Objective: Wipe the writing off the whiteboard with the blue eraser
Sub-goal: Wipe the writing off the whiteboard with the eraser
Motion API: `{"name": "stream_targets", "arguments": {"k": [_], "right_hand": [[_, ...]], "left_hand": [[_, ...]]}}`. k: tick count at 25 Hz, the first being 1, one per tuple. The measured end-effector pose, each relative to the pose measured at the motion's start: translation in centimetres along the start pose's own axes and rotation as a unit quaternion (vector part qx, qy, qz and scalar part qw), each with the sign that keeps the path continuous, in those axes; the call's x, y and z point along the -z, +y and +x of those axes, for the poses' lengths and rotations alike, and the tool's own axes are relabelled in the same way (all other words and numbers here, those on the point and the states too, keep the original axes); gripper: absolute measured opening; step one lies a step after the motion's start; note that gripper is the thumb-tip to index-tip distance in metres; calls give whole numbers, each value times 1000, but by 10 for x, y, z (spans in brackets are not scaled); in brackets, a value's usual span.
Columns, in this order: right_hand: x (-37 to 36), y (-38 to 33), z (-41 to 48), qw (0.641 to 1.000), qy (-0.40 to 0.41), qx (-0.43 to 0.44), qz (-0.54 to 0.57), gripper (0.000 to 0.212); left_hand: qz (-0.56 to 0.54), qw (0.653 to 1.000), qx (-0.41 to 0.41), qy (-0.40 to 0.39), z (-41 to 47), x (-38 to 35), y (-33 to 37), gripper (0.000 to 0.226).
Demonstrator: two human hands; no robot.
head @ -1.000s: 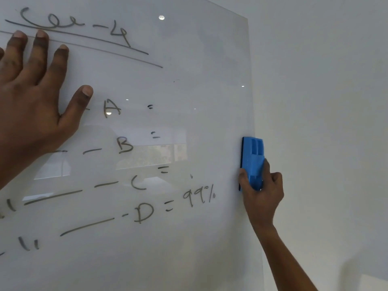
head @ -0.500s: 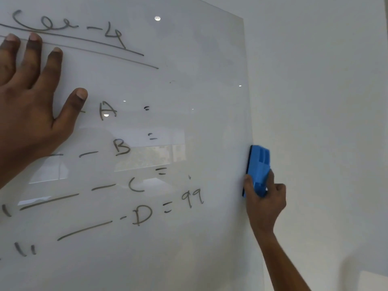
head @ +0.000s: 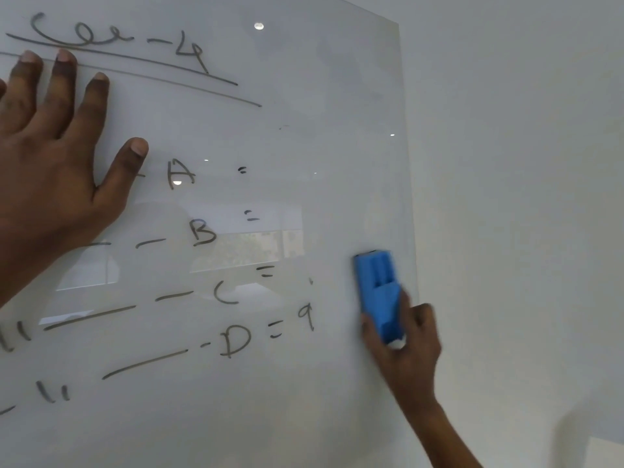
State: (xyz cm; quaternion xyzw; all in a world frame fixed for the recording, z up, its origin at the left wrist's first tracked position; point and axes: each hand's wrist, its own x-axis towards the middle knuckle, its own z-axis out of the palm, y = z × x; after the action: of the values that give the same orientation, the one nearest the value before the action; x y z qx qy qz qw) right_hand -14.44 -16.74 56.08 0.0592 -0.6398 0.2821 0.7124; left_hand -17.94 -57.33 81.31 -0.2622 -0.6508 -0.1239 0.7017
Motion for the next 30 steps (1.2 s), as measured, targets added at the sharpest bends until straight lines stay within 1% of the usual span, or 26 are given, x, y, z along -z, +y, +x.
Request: {"name": "stream_targets", "arguments": {"k": [1,2,3,4,5,6,7,8,10,11,12,13,15,16,18,19,20,21,23,24,25,26,27,28,29,30], "right_hand": [[-1,3,14,994,49,-102,0,64],[-5,3,29,981,83,-175,6,60],[-9,-5,44,972,95,-214,6,59],[-15,-17,48,973,104,-204,10,60],[-24,-32,45,980,105,-169,18,62],[-32,-52,34,989,87,-115,42,65],[-38,-72,16,996,59,-49,53,68],[-41,-91,-2,998,14,11,65,69],[-45,-107,-34,987,-62,140,52,70],[-45,-102,-41,982,-72,172,33,70],[-42,-92,-40,983,-65,169,20,70],[-39,-79,-35,990,-40,137,10,69],[-33,-54,-13,999,42,17,3,70],[-31,-46,1,995,75,-58,7,71],[-32,-46,22,974,117,-192,12,67],[-37,-53,24,964,129,-231,18,65],[-43,-63,21,963,133,-233,31,66],[-49,-80,13,973,121,-192,42,68],[-59,-120,-19,995,59,-36,67,71],[-61,-136,-35,996,11,53,74,72],[-63,-141,-44,989,-30,131,66,72],[-62,-137,-43,980,-51,188,49,73],[-60,-128,-35,977,-50,206,28,72],[-57,-113,-24,983,-29,179,9,71],[-53,-97,-11,994,11,113,1,70],[-48,-80,4,998,63,18,4,70]], "left_hand": [[14,1000,-4,-21,-1,0,-1,75],[41,999,-4,-17,-1,-2,-2,76],[49,999,4,-14,-1,-1,0,77],[56,998,7,-13,-1,1,0,78],[59,998,7,-15,-1,3,1,79],[65,998,4,-17,-2,4,1,80],[65,998,6,-21,-4,5,3,80],[69,997,1,-20,-4,4,2,80],[68,997,1,-26,-2,4,1,79],[64,998,6,-28,-2,4,0,79],[67,997,8,-26,-2,5,-1,79],[76,997,6,-25,-3,6,0,79],[96,995,-4,-31,-3,6,3,80],[96,995,-13,-32,-2,9,5,80],[93,995,-15,-32,-2,13,10,81],[96,995,-15,-32,-2,14,11,81],[99,994,-17,-33,-3,14,11,81],[100,994,-19,-33,-3,14,10,81],[100,994,-20,-33,-3,13,9,81],[101,994,-20,-34,-2,13,8,81],[101,994,-21,-38,-2,13,8,81],[100,994,-22,-39,-1,13,8,81],[101,994,-23,-36,-1,14,7,82],[102,994,-23,-34,-2,15,8,82],[106,993,-25,-33,-2,16,10,83],[112,993,-26,-33,-3,18,14,82]]}}
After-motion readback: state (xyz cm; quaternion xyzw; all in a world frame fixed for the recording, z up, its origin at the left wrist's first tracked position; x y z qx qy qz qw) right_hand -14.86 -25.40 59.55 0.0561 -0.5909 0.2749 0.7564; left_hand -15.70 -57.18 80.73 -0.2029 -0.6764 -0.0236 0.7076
